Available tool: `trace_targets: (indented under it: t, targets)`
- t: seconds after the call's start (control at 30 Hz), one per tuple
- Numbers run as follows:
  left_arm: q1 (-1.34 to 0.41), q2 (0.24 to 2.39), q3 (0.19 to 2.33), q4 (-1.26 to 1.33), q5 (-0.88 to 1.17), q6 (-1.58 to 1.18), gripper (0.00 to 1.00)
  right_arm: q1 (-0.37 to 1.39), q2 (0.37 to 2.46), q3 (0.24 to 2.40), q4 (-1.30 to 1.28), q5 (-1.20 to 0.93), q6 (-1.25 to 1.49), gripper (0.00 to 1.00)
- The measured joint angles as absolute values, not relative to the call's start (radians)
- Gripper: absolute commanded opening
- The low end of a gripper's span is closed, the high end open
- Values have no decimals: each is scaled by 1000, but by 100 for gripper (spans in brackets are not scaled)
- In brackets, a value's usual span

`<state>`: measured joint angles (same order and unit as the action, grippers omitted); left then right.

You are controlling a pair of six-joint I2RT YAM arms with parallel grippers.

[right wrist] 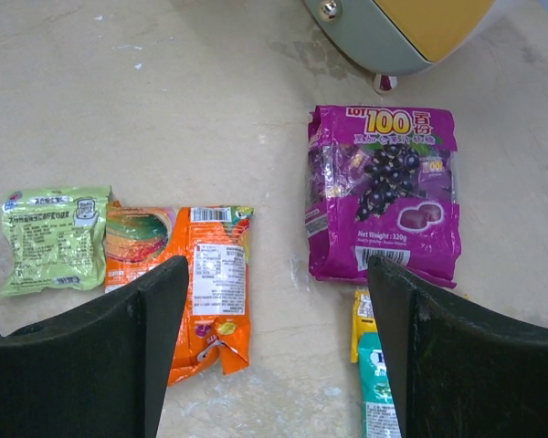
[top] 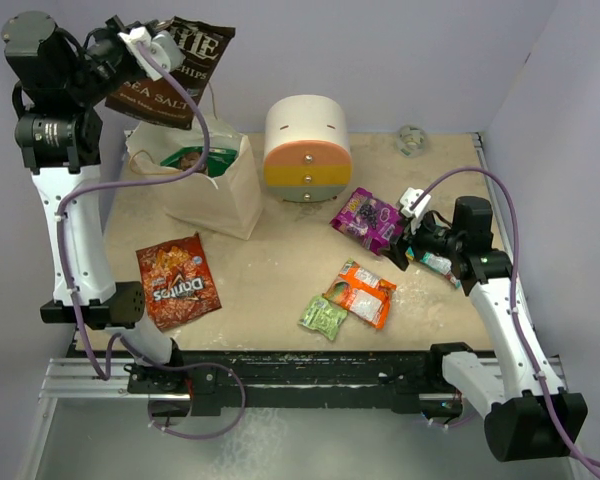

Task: Place the snacks into the paper bag
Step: Place the snack in the paper bag.

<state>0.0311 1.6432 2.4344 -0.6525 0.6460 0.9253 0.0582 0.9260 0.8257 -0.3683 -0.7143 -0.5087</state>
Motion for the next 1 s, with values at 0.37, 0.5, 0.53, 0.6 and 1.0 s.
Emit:
trace_targets:
  t: [0.37, 0.5, 0.53, 0.6, 1.0]
  targets:
    - [52, 1689, 2355, -643, 773, 874, 0, 56, 926, 826, -368, -714, -510, 81]
    - [53, 1686, 2276, -646, 800, 875, 0, 55, 926, 823, -368, -714, -516, 82]
    - [54, 1682, 2251, -647, 805, 878, 0, 54, 926, 822, -367, -714, -516, 82]
    - [60, 1672, 2198, -660, 817, 889, 0, 54, 926, 817, -366, -712, -517, 81]
    - [113, 1588, 2017, -731, 884, 960, 0, 53, 926, 813, -366, -700, -524, 82]
